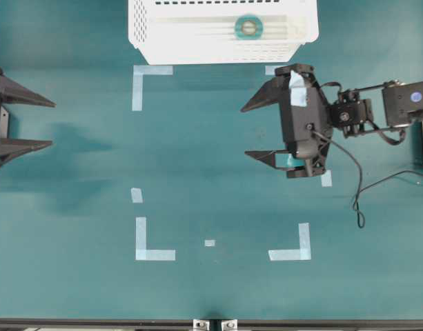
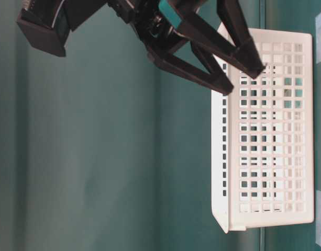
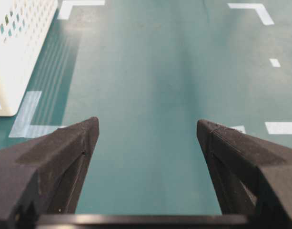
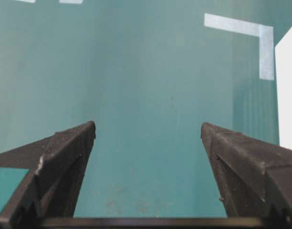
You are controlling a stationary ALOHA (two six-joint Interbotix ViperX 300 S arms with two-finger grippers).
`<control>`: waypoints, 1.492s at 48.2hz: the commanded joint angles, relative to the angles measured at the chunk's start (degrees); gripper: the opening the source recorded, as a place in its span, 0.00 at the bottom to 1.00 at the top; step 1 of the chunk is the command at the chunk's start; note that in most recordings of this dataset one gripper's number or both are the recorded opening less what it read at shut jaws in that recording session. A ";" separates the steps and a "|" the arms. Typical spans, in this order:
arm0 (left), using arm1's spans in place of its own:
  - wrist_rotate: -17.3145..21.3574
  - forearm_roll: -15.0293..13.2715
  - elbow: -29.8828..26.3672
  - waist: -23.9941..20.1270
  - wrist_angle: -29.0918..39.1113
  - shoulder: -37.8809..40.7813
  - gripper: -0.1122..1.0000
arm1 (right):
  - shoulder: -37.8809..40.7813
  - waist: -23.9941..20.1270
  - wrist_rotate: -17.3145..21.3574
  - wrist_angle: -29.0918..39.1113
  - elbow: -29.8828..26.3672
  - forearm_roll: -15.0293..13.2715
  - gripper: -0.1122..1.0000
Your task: Put the tape into the white basket.
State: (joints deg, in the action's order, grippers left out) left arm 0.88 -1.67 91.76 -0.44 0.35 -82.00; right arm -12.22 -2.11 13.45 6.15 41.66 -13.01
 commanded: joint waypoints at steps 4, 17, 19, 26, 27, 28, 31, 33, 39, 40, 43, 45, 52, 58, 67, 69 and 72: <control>-0.09 0.09 -0.97 -0.09 -0.26 0.44 0.45 | -5.27 -0.18 0.09 2.37 0.35 0.09 0.95; -0.09 0.09 -0.97 -0.18 -0.26 0.44 0.45 | -13.45 -0.18 0.97 -1.05 7.38 0.18 0.95; -0.09 0.18 -0.97 -0.09 -0.26 0.44 0.45 | -14.59 -0.18 1.58 -2.29 8.61 0.18 0.95; -0.09 0.18 -0.97 -0.09 -0.26 0.44 0.45 | -19.51 -0.18 2.55 -5.45 13.10 0.18 0.95; -0.09 0.09 -0.97 -0.09 -0.18 0.44 0.45 | -20.39 -0.09 2.55 -5.80 13.89 0.18 0.95; -0.09 0.18 -0.97 -0.09 -0.26 0.44 0.45 | -21.36 -0.09 2.64 -6.15 14.59 0.18 0.95; -0.09 0.18 -0.97 -0.09 -0.18 0.44 0.45 | -24.61 -0.09 2.72 -7.21 17.49 0.18 0.94; -0.09 0.09 -0.97 -0.09 -0.26 0.44 0.45 | -26.63 -0.18 2.81 -7.82 18.98 0.18 0.94; -0.09 0.18 -0.97 -0.09 -0.26 0.44 0.45 | -33.40 -0.18 4.04 -8.53 23.20 0.18 0.94; -0.09 0.18 -0.97 -0.09 -0.18 0.44 0.45 | -34.63 -0.18 4.31 -8.53 23.82 0.18 0.94; -0.09 0.18 -0.88 -0.09 -0.26 0.44 0.45 | -38.50 -0.18 5.36 -8.53 25.66 0.18 0.94; -0.09 0.09 -0.97 -0.09 -0.26 0.44 0.45 | -41.31 -0.18 6.06 -8.26 26.89 0.26 0.94; -0.09 0.18 -0.97 -0.09 -0.26 0.44 0.45 | -50.36 -0.18 7.03 -6.50 31.38 0.18 0.94; -0.09 0.18 -0.97 -0.09 -0.18 0.44 0.45 | -55.46 -0.09 7.03 -3.08 33.84 0.18 0.94; -0.09 0.18 -0.88 -0.18 -0.26 0.44 0.45 | -57.83 -0.09 7.03 -0.44 35.60 0.00 0.94; -0.09 0.09 -0.97 -0.09 -0.26 0.44 0.45 | -57.83 -0.09 6.94 -0.35 35.68 -0.09 0.94; -0.09 0.18 -0.97 -0.09 -0.26 0.44 0.45 | -57.74 -0.18 6.86 -0.62 35.86 -0.18 0.94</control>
State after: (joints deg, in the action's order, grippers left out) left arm 0.79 -1.67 91.67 -0.44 0.35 -82.00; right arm -70.31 -2.11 20.39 5.89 78.05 -12.92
